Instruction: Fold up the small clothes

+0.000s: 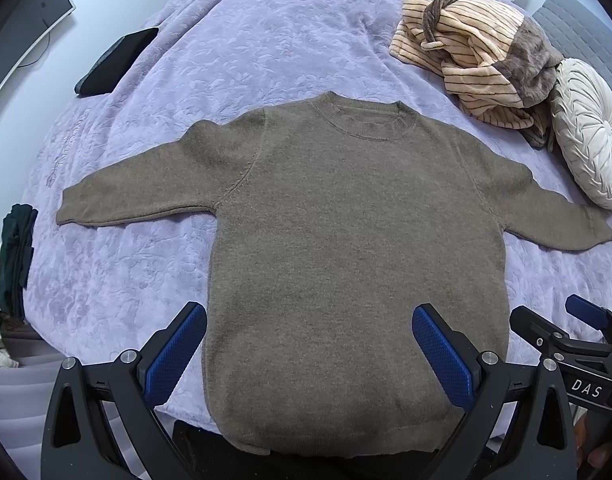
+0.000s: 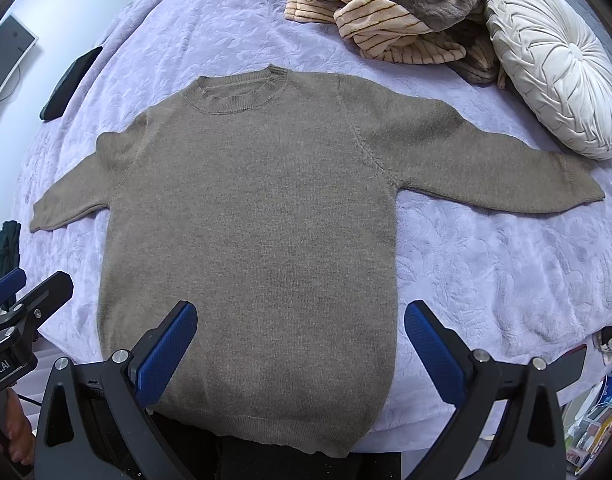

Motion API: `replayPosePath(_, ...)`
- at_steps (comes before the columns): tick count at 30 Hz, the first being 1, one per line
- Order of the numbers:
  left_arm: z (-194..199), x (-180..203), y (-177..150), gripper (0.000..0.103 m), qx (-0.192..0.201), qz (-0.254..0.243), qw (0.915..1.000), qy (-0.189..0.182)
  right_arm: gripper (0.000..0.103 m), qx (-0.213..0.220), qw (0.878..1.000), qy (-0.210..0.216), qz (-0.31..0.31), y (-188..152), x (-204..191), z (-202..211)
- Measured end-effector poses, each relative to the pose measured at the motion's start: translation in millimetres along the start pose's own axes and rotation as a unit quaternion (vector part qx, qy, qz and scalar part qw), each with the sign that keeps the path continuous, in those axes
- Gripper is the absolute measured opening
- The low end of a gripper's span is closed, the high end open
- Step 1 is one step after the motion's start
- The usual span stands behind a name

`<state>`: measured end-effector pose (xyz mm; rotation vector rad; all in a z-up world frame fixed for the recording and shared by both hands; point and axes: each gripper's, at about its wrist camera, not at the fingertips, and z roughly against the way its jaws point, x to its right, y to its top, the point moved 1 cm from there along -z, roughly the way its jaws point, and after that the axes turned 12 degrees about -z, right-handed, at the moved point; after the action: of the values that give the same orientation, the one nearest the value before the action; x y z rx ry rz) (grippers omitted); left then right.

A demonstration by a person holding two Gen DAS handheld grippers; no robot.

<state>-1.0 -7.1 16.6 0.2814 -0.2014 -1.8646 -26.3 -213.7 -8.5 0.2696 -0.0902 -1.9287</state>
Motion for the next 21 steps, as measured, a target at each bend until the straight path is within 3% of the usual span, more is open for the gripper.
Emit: replayPosePath(21,1.2,1.7,1.3,0.103,0.000,-0.001,1.0000,0.003,0.103,-0.001,1.000,0.003,-0.004,-2.7,1.4,-0.6)
